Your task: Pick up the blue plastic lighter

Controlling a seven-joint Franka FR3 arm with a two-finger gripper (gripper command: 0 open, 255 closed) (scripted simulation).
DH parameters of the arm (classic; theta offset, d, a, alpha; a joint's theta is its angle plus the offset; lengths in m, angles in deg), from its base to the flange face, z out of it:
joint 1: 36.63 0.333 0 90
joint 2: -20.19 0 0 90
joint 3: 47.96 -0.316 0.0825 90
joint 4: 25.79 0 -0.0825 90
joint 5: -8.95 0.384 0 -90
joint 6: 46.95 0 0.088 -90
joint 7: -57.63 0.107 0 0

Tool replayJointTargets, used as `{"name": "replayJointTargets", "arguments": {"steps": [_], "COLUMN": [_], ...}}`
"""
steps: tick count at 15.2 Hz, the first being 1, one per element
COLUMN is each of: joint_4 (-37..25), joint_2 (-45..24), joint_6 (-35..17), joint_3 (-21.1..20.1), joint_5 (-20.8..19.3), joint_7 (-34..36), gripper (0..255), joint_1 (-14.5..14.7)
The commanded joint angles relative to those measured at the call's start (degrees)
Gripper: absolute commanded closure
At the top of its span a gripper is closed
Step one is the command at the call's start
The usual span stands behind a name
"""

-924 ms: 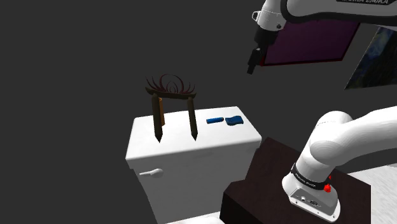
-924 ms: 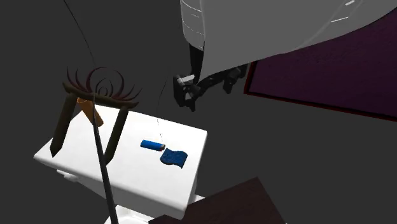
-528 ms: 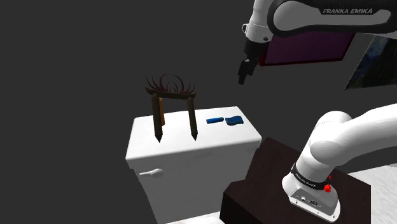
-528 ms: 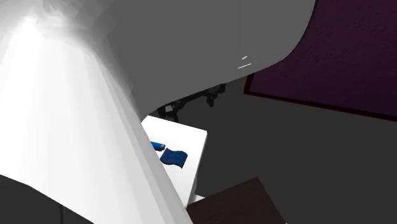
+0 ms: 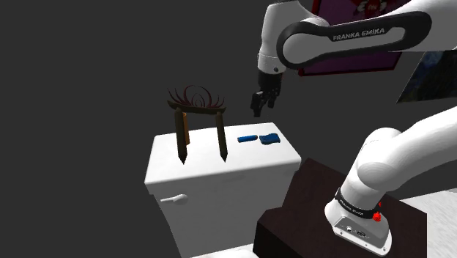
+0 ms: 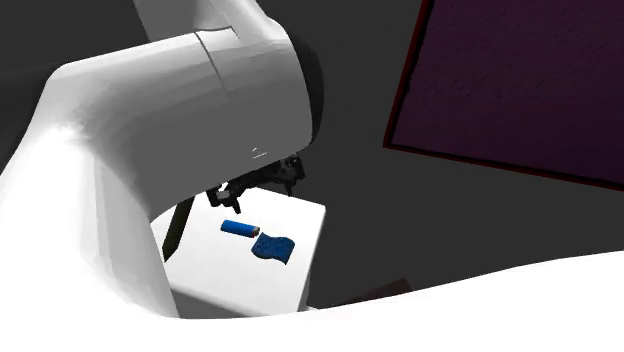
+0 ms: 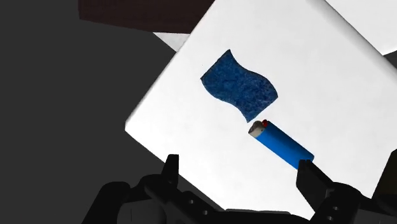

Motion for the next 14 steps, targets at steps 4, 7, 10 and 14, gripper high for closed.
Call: {"name": "replayJointTargets", "arguments": {"steps": [4, 7, 10, 14], "joint_4": [-0.5, -0.3, 1.5, 3.6], "joint_2": [-8.0, -10.7, -11.3, -12.2], "joint_6": [-4.9, -7.0, -9.5, -12.4], "joint_3": [-4.6, -5.8, -6.1, -6.4], "joint_5": [2.8, 3.4, 3.4, 3.4], "joint_7": [7.7, 9.8, 9.9, 10.0], "gripper": [0, 0, 0, 0], "joint_1": [0.5, 0.6, 0.6, 0.6]}}
